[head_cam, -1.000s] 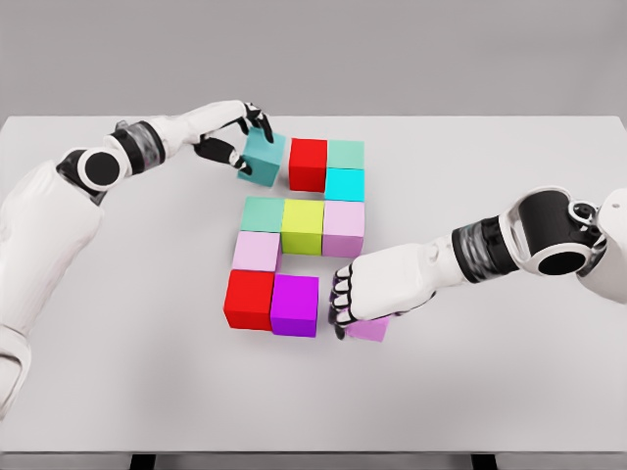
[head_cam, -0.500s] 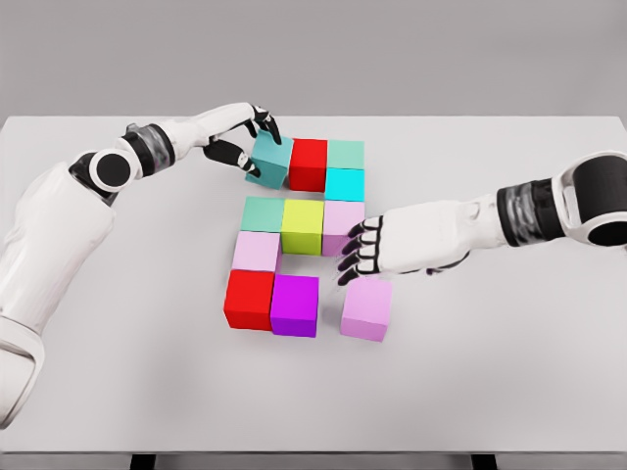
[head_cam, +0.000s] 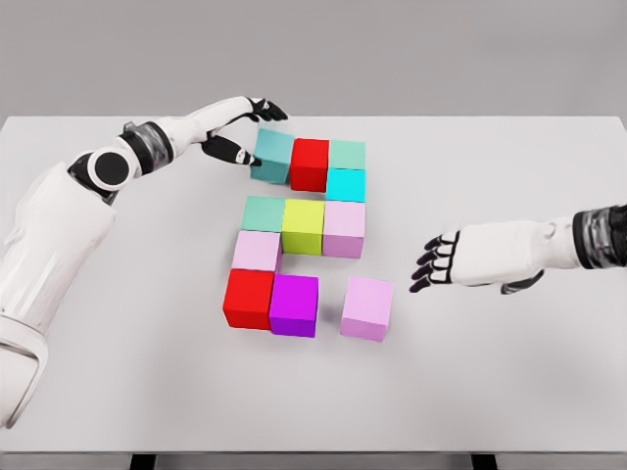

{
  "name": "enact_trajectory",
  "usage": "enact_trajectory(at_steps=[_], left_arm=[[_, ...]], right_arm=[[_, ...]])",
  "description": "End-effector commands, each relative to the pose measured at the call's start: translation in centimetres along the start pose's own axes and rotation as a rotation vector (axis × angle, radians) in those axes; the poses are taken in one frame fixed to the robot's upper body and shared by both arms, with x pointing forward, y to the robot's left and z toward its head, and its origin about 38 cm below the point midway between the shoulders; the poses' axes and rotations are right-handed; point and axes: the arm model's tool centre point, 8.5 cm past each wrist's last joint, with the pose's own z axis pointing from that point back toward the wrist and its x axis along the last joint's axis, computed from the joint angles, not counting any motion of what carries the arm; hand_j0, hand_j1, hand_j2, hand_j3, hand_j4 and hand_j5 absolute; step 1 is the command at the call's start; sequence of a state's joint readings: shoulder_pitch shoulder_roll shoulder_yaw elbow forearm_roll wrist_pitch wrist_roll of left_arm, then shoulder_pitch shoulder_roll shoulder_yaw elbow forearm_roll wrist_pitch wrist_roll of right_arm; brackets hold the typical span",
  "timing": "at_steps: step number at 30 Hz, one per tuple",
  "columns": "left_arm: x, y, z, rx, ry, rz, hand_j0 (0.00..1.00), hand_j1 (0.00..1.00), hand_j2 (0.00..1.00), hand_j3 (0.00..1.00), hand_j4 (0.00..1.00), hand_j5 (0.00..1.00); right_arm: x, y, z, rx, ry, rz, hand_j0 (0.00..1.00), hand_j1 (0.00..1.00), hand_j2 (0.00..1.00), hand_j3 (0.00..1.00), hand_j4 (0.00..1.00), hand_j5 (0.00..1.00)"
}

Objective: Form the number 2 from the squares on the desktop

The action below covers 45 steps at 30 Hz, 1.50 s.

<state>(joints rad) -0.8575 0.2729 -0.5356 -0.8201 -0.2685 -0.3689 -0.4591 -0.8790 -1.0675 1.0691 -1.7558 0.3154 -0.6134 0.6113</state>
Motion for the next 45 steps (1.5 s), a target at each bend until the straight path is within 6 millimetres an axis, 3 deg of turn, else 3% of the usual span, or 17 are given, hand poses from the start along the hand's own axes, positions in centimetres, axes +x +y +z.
enact_trajectory(at_steps=[1,6,8,10,11,12,13,15,17,19,27,41,45], left_arm=[[-0.1,0.1,0.1,0.005,0.003,0.006,0.85,0.85,0.85,0.85,0.85,0.85],[-0.6,0.2,0.5,0.003,0.016,0.008,1.0,1.0,1.0,1.0,1.0,1.0],[-1.6,0.9,1.8,0.011,0.032,0.001,1.0,1.0,1.0,1.0,1.0,1.0],[-1.3,1.1,2.0,0.009,0.009,0.011,1.0,1.0,1.0,1.0,1.0,1.0],[-1.5,1.8,2.8,0.02,-0.005,-0.001,1.0,1.0,1.0,1.0,1.0,1.0],[-1.4,3.6,5.2,0.041,-0.071,-0.059,1.0,1.0,1.0,1.0,1.0,1.0],[-0.7,4.1,6.9,0.025,-0.167,-0.112,1.0,1.0,1.0,1.0,1.0,1.0],[-1.4,3.9,10.3,-0.039,-0.185,-0.129,1.0,1.0,1.0,1.0,1.0,1.0],[-1.1,4.0,12.6,-0.091,-0.187,-0.174,1.0,1.0,1.0,1.0,1.0,1.0],[-2.1,3.3,14.4,-0.114,-0.159,-0.163,1.0,1.0,1.0,1.0,1.0,1.0],[-2.5,2.4,16.2,-0.156,-0.138,-0.186,1.0,1.0,1.0,1.0,1.0,1.0],[-2.9,2.0,16.4,-0.162,-0.129,-0.178,1.0,1.0,1.0,1.0,1.0,1.0],[-3.0,2.1,16.4,-0.16,-0.128,-0.178,1.0,1.0,1.0,1.0,1.0,1.0]], right_arm=[[0.2,0.0,-0.6,0.002,-0.007,0.009,1.0,1.0,1.0,1.0,1.0,1.0],[0.6,-0.3,-2.0,-0.004,-0.033,0.024,1.0,1.0,1.0,1.0,1.0,1.0],[0.8,-0.5,-2.4,-0.011,-0.044,0.028,1.0,1.0,1.0,1.0,1.0,1.0],[1.1,-0.9,-3.0,-0.019,-0.059,0.035,1.0,1.0,1.0,1.0,1.0,1.0],[1.1,-1.0,-3.0,-0.02,-0.059,0.036,1.0,1.0,1.0,1.0,1.0,1.0],[1.1,-1.1,-3.1,-0.022,-0.062,0.038,1.0,1.0,1.0,1.0,1.0,1.0],[1.1,-1.1,-3.1,-0.022,-0.063,0.038,1.0,1.0,1.0,1.0,1.0,1.0],[1.1,-1.3,-3.1,-0.025,-0.061,0.042,1.0,1.0,1.0,1.0,1.0,1.0],[1.2,-1.6,-3.3,-0.031,-0.067,0.047,1.0,1.0,1.0,1.0,1.0,1.0],[1.2,-1.9,-3.6,-0.038,-0.073,0.053,1.0,1.0,1.0,1.0,1.0,1.0],[0.7,-2.3,-3.3,-0.045,-0.059,0.053,1.0,1.0,1.0,1.0,1.0,1.0],[1.8,-1.7,-4.5,-0.023,-0.102,0.054,1.0,1.0,1.0,1.0,1.0,1.0],[0.7,-2.7,-3.6,-0.039,-0.067,0.062,1.0,1.0,1.0,1.0,1.0,1.0]])
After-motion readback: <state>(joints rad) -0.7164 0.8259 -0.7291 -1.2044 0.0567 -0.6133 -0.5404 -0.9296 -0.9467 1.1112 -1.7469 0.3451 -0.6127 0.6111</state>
